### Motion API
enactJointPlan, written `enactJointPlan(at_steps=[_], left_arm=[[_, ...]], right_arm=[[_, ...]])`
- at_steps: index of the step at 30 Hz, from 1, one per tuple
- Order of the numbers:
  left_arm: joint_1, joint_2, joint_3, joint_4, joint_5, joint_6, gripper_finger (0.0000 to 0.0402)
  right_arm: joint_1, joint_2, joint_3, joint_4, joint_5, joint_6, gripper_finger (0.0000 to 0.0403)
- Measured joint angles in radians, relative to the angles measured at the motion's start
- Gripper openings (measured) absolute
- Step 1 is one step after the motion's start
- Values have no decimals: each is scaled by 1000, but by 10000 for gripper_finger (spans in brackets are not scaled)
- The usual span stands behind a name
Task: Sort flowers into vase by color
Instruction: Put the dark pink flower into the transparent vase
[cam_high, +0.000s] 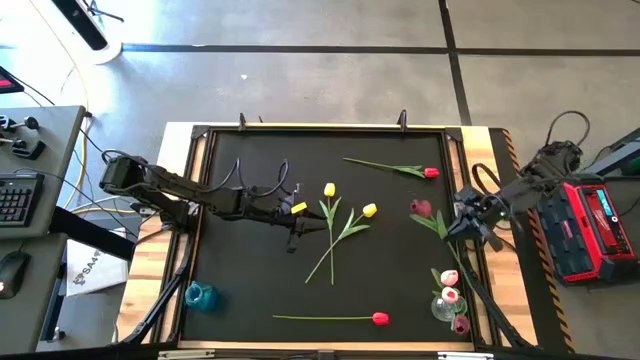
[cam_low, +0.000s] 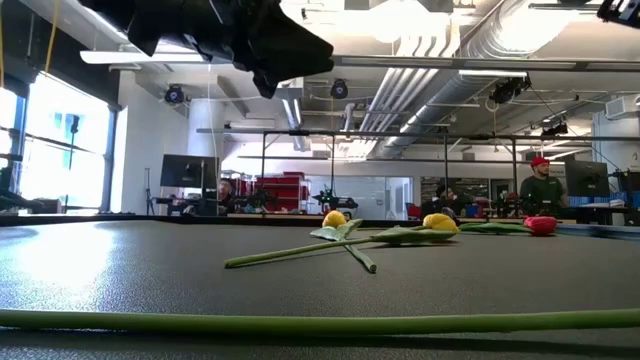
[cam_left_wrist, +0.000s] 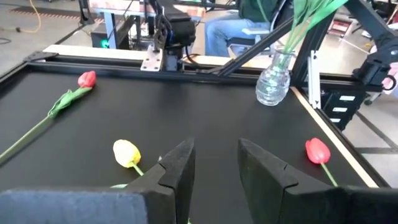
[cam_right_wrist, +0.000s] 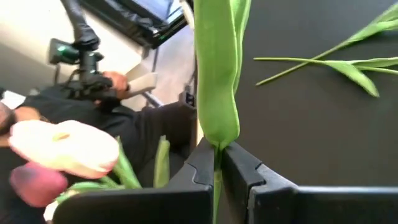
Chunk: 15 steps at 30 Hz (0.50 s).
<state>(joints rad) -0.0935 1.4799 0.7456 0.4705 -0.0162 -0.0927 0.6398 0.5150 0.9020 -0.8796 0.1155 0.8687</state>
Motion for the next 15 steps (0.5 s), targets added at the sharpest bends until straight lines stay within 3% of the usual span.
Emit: enactJointPlan(at_steps=[11, 15], left_arm=[[-1, 0, 0, -1, -26, -10, 107], [-12, 0, 0, -1, -53, -11, 107]], right_arm=[[300, 98, 0, 177, 202, -63, 0], [437, 163, 0, 203, 322, -83, 0]])
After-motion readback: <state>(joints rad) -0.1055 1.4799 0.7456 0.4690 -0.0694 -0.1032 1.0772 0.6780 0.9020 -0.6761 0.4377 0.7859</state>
